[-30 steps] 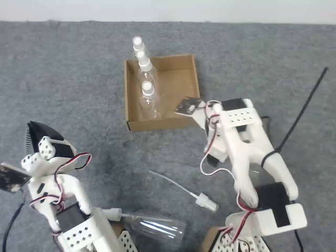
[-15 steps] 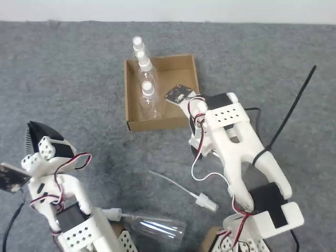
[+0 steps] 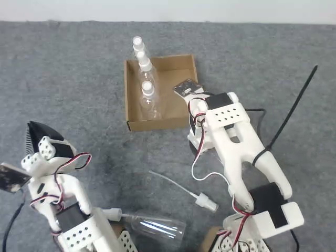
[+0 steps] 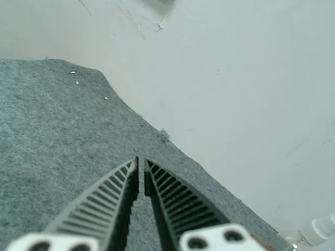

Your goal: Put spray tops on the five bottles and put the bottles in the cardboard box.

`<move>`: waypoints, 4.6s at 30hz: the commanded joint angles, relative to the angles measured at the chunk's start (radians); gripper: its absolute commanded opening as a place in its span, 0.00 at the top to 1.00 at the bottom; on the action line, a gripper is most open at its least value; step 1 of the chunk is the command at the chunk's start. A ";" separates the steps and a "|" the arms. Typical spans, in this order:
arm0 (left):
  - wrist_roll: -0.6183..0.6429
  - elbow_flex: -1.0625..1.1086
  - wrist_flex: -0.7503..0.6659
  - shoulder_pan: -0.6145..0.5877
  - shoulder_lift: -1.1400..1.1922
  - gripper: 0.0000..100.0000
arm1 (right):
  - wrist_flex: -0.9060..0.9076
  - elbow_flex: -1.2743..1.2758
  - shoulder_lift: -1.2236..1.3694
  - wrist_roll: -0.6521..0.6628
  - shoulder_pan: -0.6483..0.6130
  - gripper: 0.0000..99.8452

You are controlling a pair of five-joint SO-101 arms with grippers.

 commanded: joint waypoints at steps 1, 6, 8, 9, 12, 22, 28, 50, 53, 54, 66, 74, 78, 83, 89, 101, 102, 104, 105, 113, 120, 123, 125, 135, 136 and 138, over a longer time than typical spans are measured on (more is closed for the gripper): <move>0.002 -0.012 -0.035 0.003 -0.015 0.98 | 0.013 -0.057 -0.016 -0.037 0.001 0.99; 0.002 -0.012 -0.035 0.003 -0.015 0.98 | 0.015 -0.054 -0.018 -0.037 0.022 0.99; 0.002 -0.012 -0.035 0.003 -0.015 0.98 | 0.015 -0.057 -0.030 -0.035 0.048 0.99; 0.002 -0.012 -0.035 0.003 -0.015 0.98 | 0.015 -0.054 -0.045 -0.035 0.061 0.99; 0.002 -0.012 -0.035 0.003 -0.015 0.98 | 0.012 -0.037 -0.113 -0.035 0.082 0.99; 0.002 -0.012 -0.035 0.003 -0.015 0.98 | -0.022 0.035 -0.165 -0.037 0.085 0.99; 0.002 -0.012 -0.035 0.003 -0.015 0.98 | -0.016 0.049 -0.213 -0.037 0.087 0.99; 0.002 -0.012 -0.037 0.003 -0.017 0.98 | -0.074 0.203 -0.463 -0.038 0.143 0.99; 0.002 -0.012 -0.037 0.003 -0.017 0.98 | -0.076 0.222 -0.496 -0.038 0.133 0.99; 0.002 -0.012 -0.037 0.003 -0.017 0.98 | -0.076 0.227 -0.509 -0.038 0.133 0.99; 0.002 -0.015 -0.037 0.003 -0.017 0.98 | -0.077 0.292 -0.650 -0.038 0.128 0.99; 0.002 -0.015 -0.037 0.003 -0.017 0.98 | -0.177 0.408 -0.812 -0.038 0.128 0.99; 0.002 -0.015 -0.037 0.003 -0.017 0.98 | -0.209 0.454 -0.888 -0.038 0.133 0.99; 0.002 -0.015 -0.037 0.003 -0.017 0.98 | -0.271 0.522 -0.961 -0.038 0.134 0.99; 0.002 -0.015 -0.037 0.003 -0.017 0.98 | -0.377 0.624 -1.047 -0.035 0.136 0.99; 0.002 -0.013 -0.037 0.003 -0.017 0.98 | -0.481 0.724 -1.096 -0.034 0.137 0.99; 0.002 -0.013 -0.037 0.003 -0.017 0.98 | -0.483 0.724 -1.096 -0.034 0.137 0.99; 0.002 -0.013 -0.037 0.003 -0.017 0.98 | -0.483 0.724 -1.096 -0.035 0.137 0.99; 0.002 -0.013 -0.037 0.003 -0.017 0.98 | -0.483 0.726 -1.096 -0.035 0.137 0.99; 0.002 -0.013 -0.037 0.003 -0.017 0.98 | -0.519 0.755 -1.098 -0.072 0.173 0.99; 0.002 -0.013 -0.037 0.003 -0.017 0.98 | -0.545 0.779 -1.098 -0.084 0.174 0.99; -0.020 -0.015 -0.037 0.005 -0.017 0.98 | -0.545 0.787 -1.098 -0.086 0.174 0.99; -0.078 -0.015 -0.037 0.037 -0.017 0.98 | -0.547 0.793 -1.098 -0.086 0.174 0.99; -0.341 -0.111 -0.029 0.163 -0.017 0.98 | -0.547 0.796 -1.098 -0.084 0.174 0.99; -0.341 -0.124 -0.029 0.169 -0.017 0.98 | -0.547 0.796 -1.098 -0.083 0.174 0.99; -0.341 -0.139 -0.029 0.183 -0.017 0.98 | -0.547 0.796 -1.098 -0.083 0.176 0.99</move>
